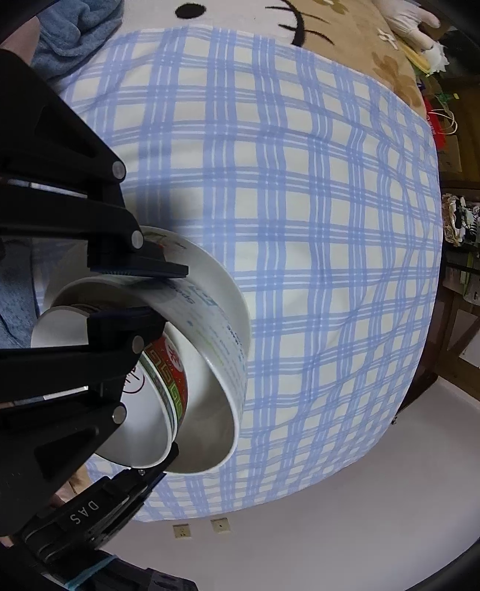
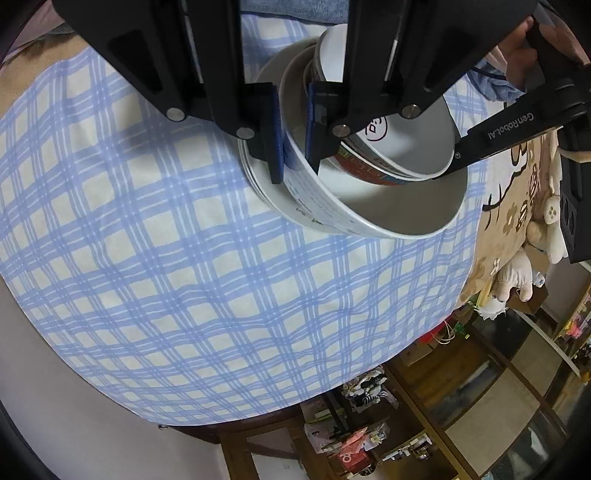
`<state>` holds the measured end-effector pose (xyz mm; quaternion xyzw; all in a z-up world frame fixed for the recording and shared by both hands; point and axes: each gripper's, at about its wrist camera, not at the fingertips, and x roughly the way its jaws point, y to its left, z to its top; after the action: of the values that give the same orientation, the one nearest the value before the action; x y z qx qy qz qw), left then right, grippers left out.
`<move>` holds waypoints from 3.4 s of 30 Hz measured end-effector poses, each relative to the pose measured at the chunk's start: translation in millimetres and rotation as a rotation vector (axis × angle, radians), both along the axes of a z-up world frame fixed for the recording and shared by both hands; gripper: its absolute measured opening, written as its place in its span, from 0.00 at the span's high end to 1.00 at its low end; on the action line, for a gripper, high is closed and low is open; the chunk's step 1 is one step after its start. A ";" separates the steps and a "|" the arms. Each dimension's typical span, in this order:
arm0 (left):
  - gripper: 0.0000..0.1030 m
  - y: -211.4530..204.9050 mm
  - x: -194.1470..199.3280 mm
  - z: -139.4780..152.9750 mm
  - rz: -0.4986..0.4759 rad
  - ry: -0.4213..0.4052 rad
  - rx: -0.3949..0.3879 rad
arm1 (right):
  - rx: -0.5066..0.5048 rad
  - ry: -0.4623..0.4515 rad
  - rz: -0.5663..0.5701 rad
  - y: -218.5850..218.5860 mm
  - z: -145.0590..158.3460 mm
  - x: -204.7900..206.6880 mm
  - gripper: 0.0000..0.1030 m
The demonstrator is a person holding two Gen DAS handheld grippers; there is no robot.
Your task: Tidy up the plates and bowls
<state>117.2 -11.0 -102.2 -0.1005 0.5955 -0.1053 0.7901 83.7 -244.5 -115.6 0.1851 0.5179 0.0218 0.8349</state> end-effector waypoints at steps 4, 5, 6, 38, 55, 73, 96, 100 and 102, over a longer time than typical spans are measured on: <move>0.88 -0.1 6.6 -6.1 -0.003 0.002 -0.006 | 0.004 -0.007 -0.008 -0.5 -4.4 6.5 0.87; 0.89 0.4 7.6 -7.8 0.000 0.003 -0.007 | 0.012 -0.007 -0.011 -1.0 -6.2 8.1 0.87; 0.89 1.6 9.2 -10.1 0.004 0.006 -0.011 | 0.017 -0.003 -0.016 -1.4 -8.4 9.5 0.87; 0.85 17.0 -7.4 14.4 -0.008 -0.134 0.077 | -0.009 -0.101 0.001 -7.7 16.2 -6.0 0.88; 0.50 34.6 -98.1 111.7 -0.038 -0.455 0.153 | -0.056 -0.297 0.022 -35.1 97.4 -74.5 0.51; 0.04 30.5 -176.3 132.6 0.012 -0.793 0.164 | -0.191 -0.546 0.027 -20.8 123.5 -147.2 0.04; 0.04 2.4 -148.7 92.6 -0.051 -0.767 0.199 | -0.291 -0.616 -0.084 -34.7 100.1 -148.2 0.01; 0.04 2.6 -146.9 91.4 -0.047 -0.765 0.202 | -0.286 -0.608 -0.093 -37.3 96.3 -145.7 0.01; 0.04 2.3 -145.9 89.9 -0.045 -0.760 0.203 | -0.284 -0.604 -0.097 -37.8 94.8 -144.2 0.01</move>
<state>-28.7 -8.7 -12.4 0.0373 0.2698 -0.0930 0.9577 -60.5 -282.2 -20.8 0.0764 0.2358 -0.0363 0.9681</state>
